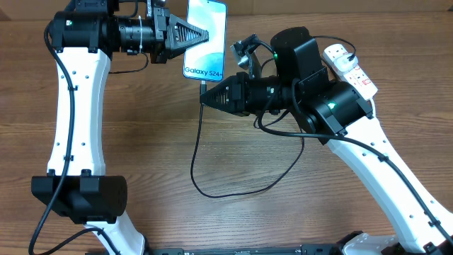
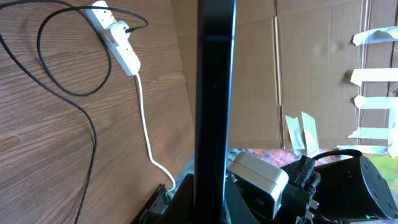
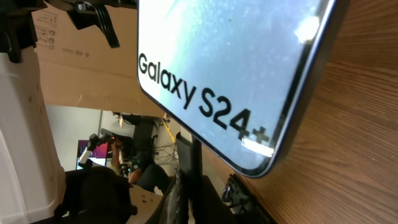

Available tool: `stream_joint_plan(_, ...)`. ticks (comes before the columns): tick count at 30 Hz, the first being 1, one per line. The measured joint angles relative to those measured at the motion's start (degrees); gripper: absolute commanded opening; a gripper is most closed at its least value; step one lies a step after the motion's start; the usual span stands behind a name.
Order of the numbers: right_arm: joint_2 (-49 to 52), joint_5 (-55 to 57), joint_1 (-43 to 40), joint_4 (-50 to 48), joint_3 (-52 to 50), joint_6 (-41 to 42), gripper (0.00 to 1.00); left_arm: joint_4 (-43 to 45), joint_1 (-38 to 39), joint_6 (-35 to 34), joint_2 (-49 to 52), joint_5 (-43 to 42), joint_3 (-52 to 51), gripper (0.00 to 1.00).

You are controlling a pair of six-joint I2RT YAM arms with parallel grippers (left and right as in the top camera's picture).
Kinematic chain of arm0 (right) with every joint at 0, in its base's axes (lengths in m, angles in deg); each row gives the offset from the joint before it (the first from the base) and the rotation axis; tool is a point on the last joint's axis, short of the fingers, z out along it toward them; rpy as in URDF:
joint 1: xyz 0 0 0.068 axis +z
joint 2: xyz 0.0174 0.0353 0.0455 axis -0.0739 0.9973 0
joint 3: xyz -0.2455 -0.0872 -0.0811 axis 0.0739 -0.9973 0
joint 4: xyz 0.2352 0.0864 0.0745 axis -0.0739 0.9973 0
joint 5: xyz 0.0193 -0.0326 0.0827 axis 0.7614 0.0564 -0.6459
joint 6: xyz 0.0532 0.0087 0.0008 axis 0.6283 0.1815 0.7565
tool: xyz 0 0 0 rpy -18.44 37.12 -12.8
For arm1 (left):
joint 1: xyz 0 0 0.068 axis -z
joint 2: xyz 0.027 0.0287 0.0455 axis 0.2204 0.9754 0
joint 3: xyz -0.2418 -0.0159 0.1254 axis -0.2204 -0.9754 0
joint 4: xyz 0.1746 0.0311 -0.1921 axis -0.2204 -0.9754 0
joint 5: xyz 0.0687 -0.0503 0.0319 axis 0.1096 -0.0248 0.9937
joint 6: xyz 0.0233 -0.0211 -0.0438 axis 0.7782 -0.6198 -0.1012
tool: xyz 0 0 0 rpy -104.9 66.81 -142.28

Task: Plug charger to phone and switch on socket

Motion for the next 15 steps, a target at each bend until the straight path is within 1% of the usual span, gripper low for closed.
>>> stream_joint_plan(11, 0.37, -0.35, -0.02, -0.22, 0.00, 0.00, 0.04, -0.24, 0.00, 0.17, 0.00, 0.04, 0.00, 0.04)
stream_joint_plan(15, 0.37, -0.35, -0.02, -0.42, 0.00, 0.02, 0.04, -0.33, 0.00, 1.44, 0.00, -0.26, 0.00, 0.04)
